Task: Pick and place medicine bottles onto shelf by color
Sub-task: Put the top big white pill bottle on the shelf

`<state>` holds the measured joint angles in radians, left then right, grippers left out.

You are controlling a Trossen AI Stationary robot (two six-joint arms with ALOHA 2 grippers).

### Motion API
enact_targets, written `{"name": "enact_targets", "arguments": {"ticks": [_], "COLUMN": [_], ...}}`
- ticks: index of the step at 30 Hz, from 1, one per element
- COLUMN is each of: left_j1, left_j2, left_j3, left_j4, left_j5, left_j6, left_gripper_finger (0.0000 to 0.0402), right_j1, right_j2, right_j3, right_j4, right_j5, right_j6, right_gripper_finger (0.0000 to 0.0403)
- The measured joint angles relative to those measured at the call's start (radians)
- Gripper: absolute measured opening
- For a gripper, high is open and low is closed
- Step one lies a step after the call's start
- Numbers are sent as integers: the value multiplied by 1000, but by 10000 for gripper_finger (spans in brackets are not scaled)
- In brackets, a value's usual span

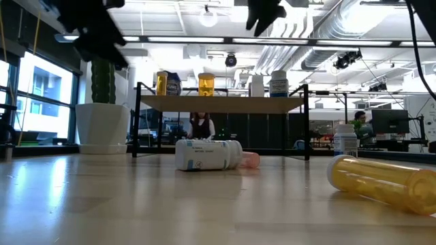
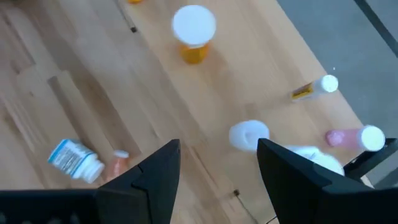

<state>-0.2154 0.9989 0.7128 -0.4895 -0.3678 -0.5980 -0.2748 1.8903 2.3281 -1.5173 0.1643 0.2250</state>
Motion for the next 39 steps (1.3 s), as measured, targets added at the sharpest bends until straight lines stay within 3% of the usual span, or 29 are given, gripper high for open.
{"name": "enact_targets", "arguments": {"ticks": [5, 10, 19, 22, 33, 39], "left_j1": [-45, -72, -80, -80, -80, -80], "left_j2": [0, 0, 0, 0, 0, 0], "left_j3": [0, 0, 0, 0, 0, 0], "left_j4": [-83, -91, -90, -90, -89, -89], "left_j5": [-9, -10, -14, -25, -40, -40], "left_j6": [-28, -29, -12, -12, -9, -9], "left_gripper_finger": [280, 280, 280, 280, 280, 280], "right_j1": [86, 156, 214, 234, 385, 422], "right_j2": [-15, -45, -256, -345, -603, -704], "right_j3": [0, -62, -453, -561, -826, -968], "right_j4": [-59, -51, -18, 19, 49, 48], "right_j5": [120, 144, 168, 134, 120, 185], "right_j6": [67, 118, 350, 433, 734, 875], "right_gripper_finger": [204, 204, 204, 204, 204, 204]}}
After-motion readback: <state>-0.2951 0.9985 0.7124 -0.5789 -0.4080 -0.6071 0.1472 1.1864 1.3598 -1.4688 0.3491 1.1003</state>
